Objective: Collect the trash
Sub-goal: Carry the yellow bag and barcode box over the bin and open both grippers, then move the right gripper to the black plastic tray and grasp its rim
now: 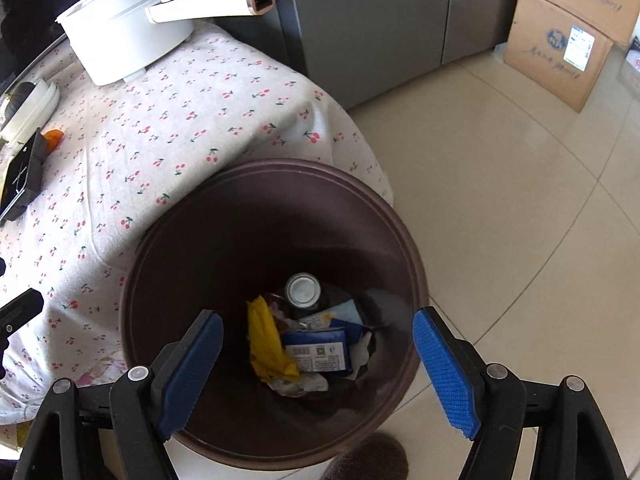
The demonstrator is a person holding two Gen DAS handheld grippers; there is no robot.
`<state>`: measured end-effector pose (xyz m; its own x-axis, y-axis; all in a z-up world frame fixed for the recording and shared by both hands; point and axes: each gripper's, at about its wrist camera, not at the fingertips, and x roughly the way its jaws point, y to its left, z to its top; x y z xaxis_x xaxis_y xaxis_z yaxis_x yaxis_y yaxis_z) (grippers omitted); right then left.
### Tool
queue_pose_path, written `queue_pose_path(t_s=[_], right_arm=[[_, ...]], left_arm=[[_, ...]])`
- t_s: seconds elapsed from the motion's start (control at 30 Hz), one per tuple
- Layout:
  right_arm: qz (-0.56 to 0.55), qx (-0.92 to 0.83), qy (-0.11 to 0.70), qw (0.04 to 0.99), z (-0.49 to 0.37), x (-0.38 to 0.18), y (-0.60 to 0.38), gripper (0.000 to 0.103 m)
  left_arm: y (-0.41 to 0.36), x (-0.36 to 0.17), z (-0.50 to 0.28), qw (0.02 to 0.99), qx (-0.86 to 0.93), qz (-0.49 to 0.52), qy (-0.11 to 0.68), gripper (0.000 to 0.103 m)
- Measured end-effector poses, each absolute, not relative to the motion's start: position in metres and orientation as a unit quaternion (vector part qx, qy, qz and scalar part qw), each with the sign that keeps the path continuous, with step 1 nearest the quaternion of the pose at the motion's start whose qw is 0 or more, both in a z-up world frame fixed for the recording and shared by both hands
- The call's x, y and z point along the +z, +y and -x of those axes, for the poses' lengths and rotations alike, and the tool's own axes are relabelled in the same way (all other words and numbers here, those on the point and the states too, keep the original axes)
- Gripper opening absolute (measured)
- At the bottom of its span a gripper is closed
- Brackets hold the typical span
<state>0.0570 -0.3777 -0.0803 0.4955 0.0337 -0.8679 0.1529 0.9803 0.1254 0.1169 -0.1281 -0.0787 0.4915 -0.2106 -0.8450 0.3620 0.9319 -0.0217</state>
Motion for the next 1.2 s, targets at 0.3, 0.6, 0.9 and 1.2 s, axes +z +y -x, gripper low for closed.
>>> queue_pose_path(t_s=[0.3, 0.6, 0.9, 1.2], right_arm=[[-0.083, -0.006, 0.492, 0.867, -0.078, -0.065, -0.338, 0.083], [-0.069, 0.021, 0.491, 0.868, -0.117, -0.058, -0.278, 0.084], [-0.027, 0.042, 0.492, 0.869, -0.168, -0.063, -0.196, 0.085], [-0.003, 0.085, 0.494, 0.865, -0.222, -0.083, -0.110, 0.085]], left_arm=[[-0.083, -0.071, -0.119, 0.866, -0.131, -0.059, 0.480, 0.103], [-0.003, -0.060, -0.137, 0.871, -0.068, 0.000, 0.487, 0.103], [0.097, -0.055, -0.163, 0.890, 0.039, 0.026, 0.453, 0.103], [0.170, -0.068, -0.184, 0.885, 0.130, 0.101, 0.437, 0.103]])
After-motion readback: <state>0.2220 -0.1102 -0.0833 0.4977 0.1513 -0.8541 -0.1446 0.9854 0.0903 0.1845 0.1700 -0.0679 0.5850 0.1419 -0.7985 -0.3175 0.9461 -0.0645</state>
